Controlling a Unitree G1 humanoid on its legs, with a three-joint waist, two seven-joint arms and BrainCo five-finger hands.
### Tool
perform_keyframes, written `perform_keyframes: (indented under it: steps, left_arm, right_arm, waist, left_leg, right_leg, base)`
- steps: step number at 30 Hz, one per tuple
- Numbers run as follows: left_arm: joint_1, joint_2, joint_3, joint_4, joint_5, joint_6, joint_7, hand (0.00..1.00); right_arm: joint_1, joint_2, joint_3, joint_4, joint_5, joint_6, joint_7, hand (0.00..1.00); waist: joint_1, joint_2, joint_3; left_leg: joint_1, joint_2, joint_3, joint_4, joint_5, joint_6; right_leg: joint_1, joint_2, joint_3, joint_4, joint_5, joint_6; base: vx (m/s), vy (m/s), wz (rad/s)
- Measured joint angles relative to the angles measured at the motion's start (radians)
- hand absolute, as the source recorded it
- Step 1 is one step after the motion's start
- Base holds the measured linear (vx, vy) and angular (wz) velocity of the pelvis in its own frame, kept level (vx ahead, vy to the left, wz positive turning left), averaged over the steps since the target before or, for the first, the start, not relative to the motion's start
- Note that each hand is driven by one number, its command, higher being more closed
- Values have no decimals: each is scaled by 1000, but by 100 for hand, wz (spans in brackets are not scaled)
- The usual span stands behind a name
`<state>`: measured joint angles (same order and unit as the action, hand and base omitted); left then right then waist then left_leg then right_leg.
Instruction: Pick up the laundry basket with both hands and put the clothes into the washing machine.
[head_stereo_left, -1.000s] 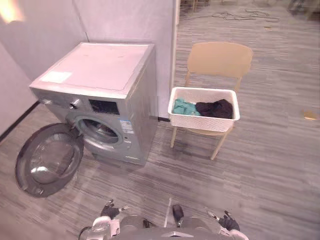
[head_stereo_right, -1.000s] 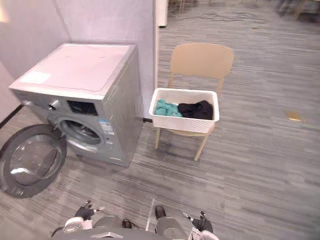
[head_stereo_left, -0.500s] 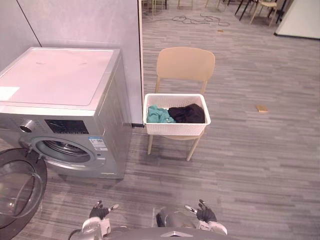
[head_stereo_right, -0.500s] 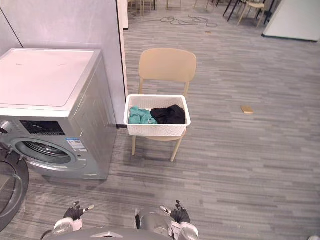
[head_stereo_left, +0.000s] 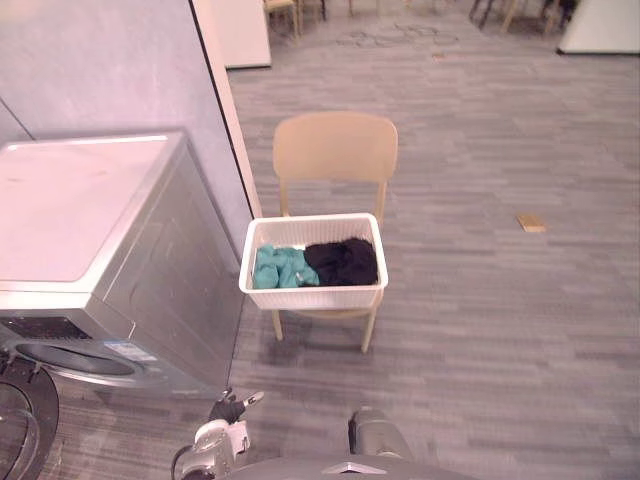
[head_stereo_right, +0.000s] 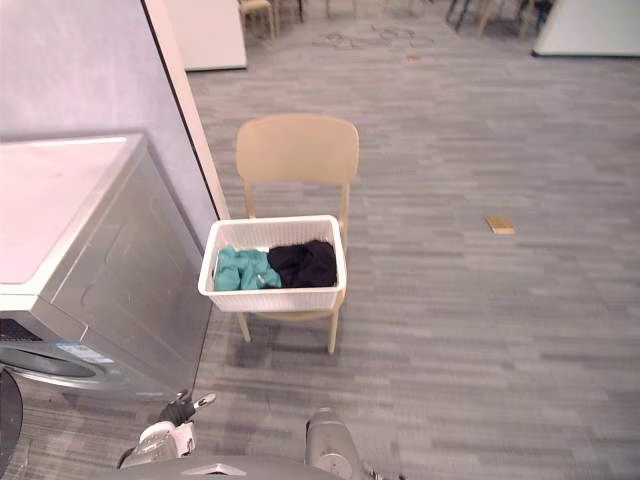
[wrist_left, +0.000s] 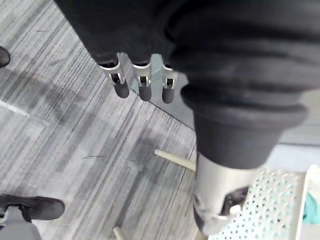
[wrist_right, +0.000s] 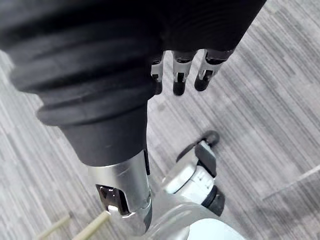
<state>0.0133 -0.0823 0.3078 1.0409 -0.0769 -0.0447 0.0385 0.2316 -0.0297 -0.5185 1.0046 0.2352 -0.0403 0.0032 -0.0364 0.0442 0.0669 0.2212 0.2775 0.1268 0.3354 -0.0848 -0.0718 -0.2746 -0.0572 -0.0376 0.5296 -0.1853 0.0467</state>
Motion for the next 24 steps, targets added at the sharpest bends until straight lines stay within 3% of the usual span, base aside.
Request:
perform_keyframes:
  steps: [1, 3, 5, 6, 7, 8, 10, 11, 12, 13, 14, 19, 24]
  left_arm:
    - [9, 0, 6, -1, 0, 1, -1, 0]
    - [19, 5, 6, -19, -3, -1, 0, 0]
    - [31, 6, 1, -30, -4, -2, 0, 0]
    - [33, 16, -7, -29, -9, -7, 2, 0]
    - [34, 20, -17, -28, -9, -6, 2, 0]
    - [32, 25, -50, -27, -6, -10, 2, 0]
    - [30, 26, -73, -27, 3, -10, 3, 0]
    - [29, 25, -95, -25, 10, -13, 9, 0]
    - [23, 24, -127, -3, 28, -14, 20, 0]
    - [16, 33, -149, 9, 43, -14, 21, 0]
    - [6, 51, -175, 29, 51, -13, 22, 0]
    - [7, 102, -249, 52, 111, -13, 24, 0]
    - [19, 123, -282, 51, 132, -18, 26, 0]
  right_arm:
    - [-7, 0, 8, -10, 4, -1, 1, 0]
    - [-26, -1, 51, -35, 4, -9, 5, 0]
    - [-39, -22, 150, -100, 5, -11, 6, 0]
    - [-37, -20, 214, -169, 4, -12, 6, 0]
    - [-35, -19, 245, -213, 3, -12, 5, 0]
    - [-34, -17, 317, -371, -4, -12, 6, 0]
    - [-37, -21, 342, -468, -10, -24, 6, 0]
    - [-49, -28, 362, -558, -24, -26, 3, 0]
    - [-65, -52, 390, -654, -42, -34, -6, 0]
    - [-92, -62, 406, -696, -48, -46, -9, 0]
    - [-116, -59, 431, -738, -48, -49, -17, 0]
    - [-183, -59, 556, -1056, -140, -119, -39, 0]
    - [-272, -61, 625, -1106, -243, -157, -35, 0]
  waist:
    - [5, -1, -1]
    - [20, -11, -5]
    - [30, -11, -5]
    - [31, -26, -9]
    - [25, -33, -11]
    - [20, -48, -3]
    - [21, -49, -4]
    - [26, -39, -7]
    - [28, -2, -14]
    - [35, 6, -13]
    - [32, 1, -17]
    - [32, -11, -36]
    - [67, -19, -41]
  left_leg:
    - [-58, 23, -19, 112, 35, 32]
    - [-172, 38, -45, 290, 116, 33]
    - [-240, 30, -28, 364, 129, 43]
    - [-238, 28, -4, 360, 116, 45]
    - [-241, 22, 12, 339, 71, 40]
    - [-233, -13, 64, 191, -36, 17]
    - [-226, -47, 76, 34, -46, 8]
    - [-230, -78, 65, -91, -22, -3]
    - [-256, -89, 40, -147, 50, -13]
    - [-271, -92, 36, -132, 22, -92]
    - [-275, -118, 41, -124, 8, -67]
    - [-265, -208, 51, -203, 21, -16]
    - [-244, -232, 66, -222, 25, -12]
  right_leg:
    - [31, 11, -17, -23, -6, -12]
    - [50, 10, -25, -42, -4, -16]
    - [68, 4, -25, -60, -6, -24]
    - [71, -15, -24, -61, -10, -31]
    - [73, -28, -24, -64, -11, -31]
    - [92, -72, -27, -84, -7, -26]
    - [100, -100, -33, -91, -5, -13]
    - [95, -116, -36, -88, -11, 8]
    - [83, -111, -37, -83, -16, 40]
    - [77, -113, -24, -72, -17, 63]
    - [85, -120, 7, -92, -8, 82]
    - [154, -182, 36, -303, 101, 135]
    - [214, -195, 52, -427, 151, 148]
  base:
    - [85, -254, 43]
    - [49, -171, 13]
    - [66, -68, 3]
    - [99, -22, 10]
    - [109, 58, 33]
    - [66, 87, 47]
    - [47, 141, 38]
    - [46, 268, 22]
    - [67, 369, 3]
    - [78, 308, -5]
    - [106, 267, -5]
    - [148, 220, 13]
    - [154, 75, -6]
